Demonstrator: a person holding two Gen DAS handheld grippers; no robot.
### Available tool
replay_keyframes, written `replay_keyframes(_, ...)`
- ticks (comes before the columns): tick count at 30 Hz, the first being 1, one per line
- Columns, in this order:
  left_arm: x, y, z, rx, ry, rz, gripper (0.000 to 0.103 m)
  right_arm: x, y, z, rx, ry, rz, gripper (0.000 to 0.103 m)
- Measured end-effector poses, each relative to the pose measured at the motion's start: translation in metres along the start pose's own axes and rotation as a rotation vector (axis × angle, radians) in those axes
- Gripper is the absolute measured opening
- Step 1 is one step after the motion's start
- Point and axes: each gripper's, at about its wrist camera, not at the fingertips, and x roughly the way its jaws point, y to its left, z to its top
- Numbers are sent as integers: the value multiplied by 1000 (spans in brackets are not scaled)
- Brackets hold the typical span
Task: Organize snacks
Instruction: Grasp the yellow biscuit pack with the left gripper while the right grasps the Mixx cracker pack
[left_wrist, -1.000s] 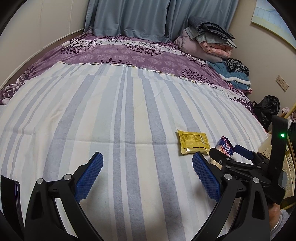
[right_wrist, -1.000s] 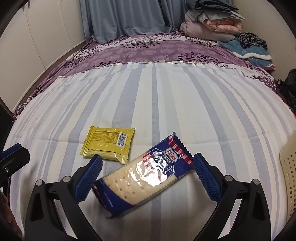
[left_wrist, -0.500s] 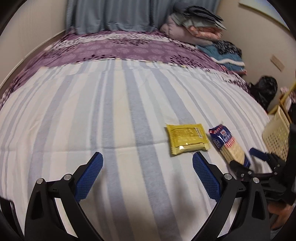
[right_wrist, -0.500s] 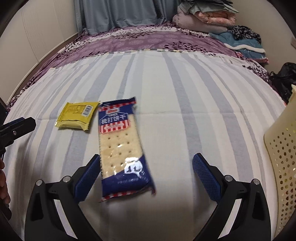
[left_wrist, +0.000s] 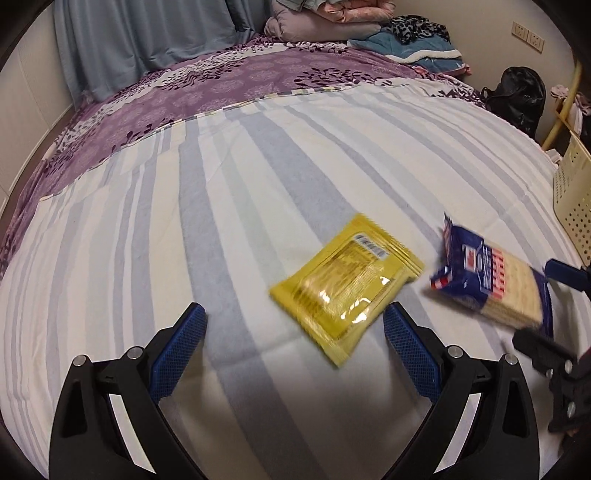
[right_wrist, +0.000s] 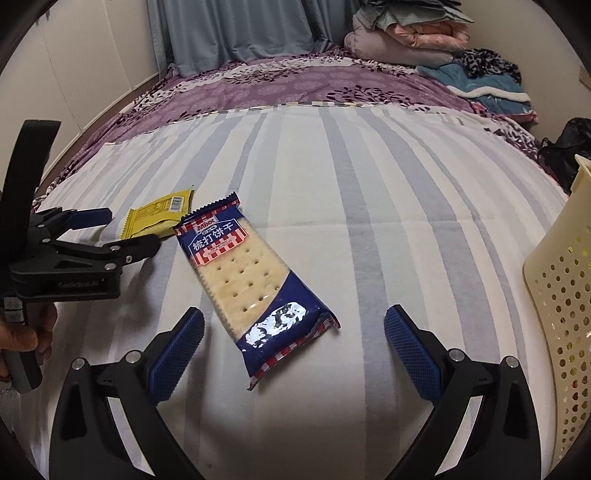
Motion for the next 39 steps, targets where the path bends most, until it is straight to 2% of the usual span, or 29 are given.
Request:
replay_keyframes(9, 14, 0, 19, -10, -19, -51, 96, 1, 12, 13, -96, -46, 22, 97)
replay_keyframes(11, 13, -1, 19, -11, -34, -57, 90, 5, 15, 17, -113, -49, 29, 97)
replay_keyframes(14, 8, -3, 17, -9, -59, -59, 67, 11, 17, 24, -120, -42, 45, 97)
replay_keyframes(15, 7, -2, 17, -10, -61, -47, 54, 13, 17, 26, -121, -38, 52, 97)
replay_keyframes(16, 7, -1, 17, -14, -60, -38, 48, 14, 17, 27, -120, -33, 60, 97)
replay_keyframes(20, 0, 9, 12, -63, -64, -79, 47, 18, 21, 29, -139, -16, 97, 97)
replay_keyframes(25, -13, 9, 2, -89, -80, -95, 47, 27, 32, 27, -193, 23, 83, 96)
replay_keyframes(27, -17, 9, -2, -98, -84, -99, 47, 27, 36, 26, -220, 23, 53, 92)
replay_keyframes(30, -24, 10, -6, -116, -91, -104, 47, 22, 42, 24, -242, 16, 66, 78)
replay_keyframes(35, -37, 9, -8, -119, -108, -107, 47, 13, 44, 21, -231, 12, 74, 46)
replay_keyframes(39, -48, 6, -8, -115, -127, -112, 48, 6, 40, 16, -200, 10, 85, 44)
